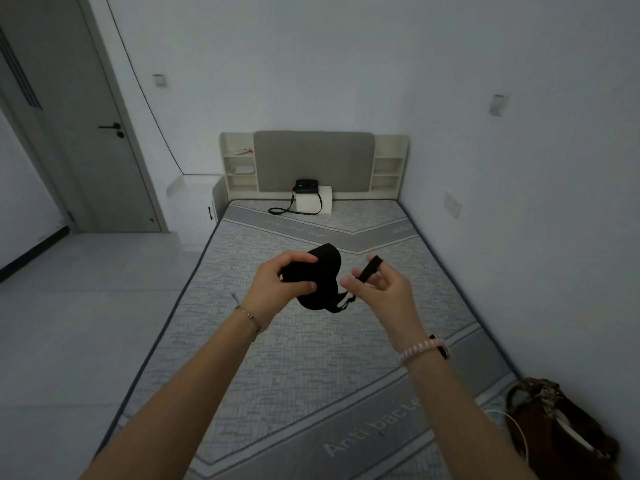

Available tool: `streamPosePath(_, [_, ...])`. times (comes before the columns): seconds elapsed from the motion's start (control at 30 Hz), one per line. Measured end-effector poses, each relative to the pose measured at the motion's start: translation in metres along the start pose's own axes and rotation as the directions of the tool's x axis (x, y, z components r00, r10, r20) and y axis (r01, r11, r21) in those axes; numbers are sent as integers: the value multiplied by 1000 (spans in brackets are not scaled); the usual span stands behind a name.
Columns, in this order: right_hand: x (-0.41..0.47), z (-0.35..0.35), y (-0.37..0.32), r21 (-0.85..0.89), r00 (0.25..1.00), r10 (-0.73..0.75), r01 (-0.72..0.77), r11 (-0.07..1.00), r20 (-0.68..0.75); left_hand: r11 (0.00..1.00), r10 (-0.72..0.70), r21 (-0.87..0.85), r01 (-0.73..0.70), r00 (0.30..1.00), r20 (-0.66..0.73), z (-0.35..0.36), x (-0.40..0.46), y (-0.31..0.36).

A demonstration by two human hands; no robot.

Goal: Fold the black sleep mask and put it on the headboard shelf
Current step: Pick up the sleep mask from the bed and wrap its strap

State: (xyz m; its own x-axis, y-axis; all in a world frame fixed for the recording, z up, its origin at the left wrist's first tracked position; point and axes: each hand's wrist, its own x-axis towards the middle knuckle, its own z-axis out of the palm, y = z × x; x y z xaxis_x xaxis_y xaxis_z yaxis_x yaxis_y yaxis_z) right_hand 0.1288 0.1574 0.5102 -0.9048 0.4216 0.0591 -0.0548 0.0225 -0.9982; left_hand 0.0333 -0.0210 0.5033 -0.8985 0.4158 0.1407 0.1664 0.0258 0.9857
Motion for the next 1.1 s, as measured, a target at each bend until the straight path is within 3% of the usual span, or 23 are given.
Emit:
streamPosePath(0.13, [10,-3,-4,38,992,-128,129,991,-20,998,-1,67,-3,998,55,-1,0,2])
streamPosePath(0.23, [16,-7,-6,170,990,-123,134,976,-75,997,-21,71,17,998,62,-3,1,2])
streamPosePath(0.37, [19,-6,1,210,987,-110,132,969,-114,999,-27,47,23,997,69,-2,2,3])
streamPosePath(0.57, [22,-6,0,-43,981,-80,89,995,174,995,-17,97,6,993,113,-1,2,11])
streamPosePath(0.83, [30,-3,-10,-187,961,-81,133,973,263,981,-6,188,-43,968,251,3,-3,19])
streamPosePath(1.1, [33,0,-13,-262,955,25,56,964,296,993,-4,118,-25,971,240,14,-6,15])
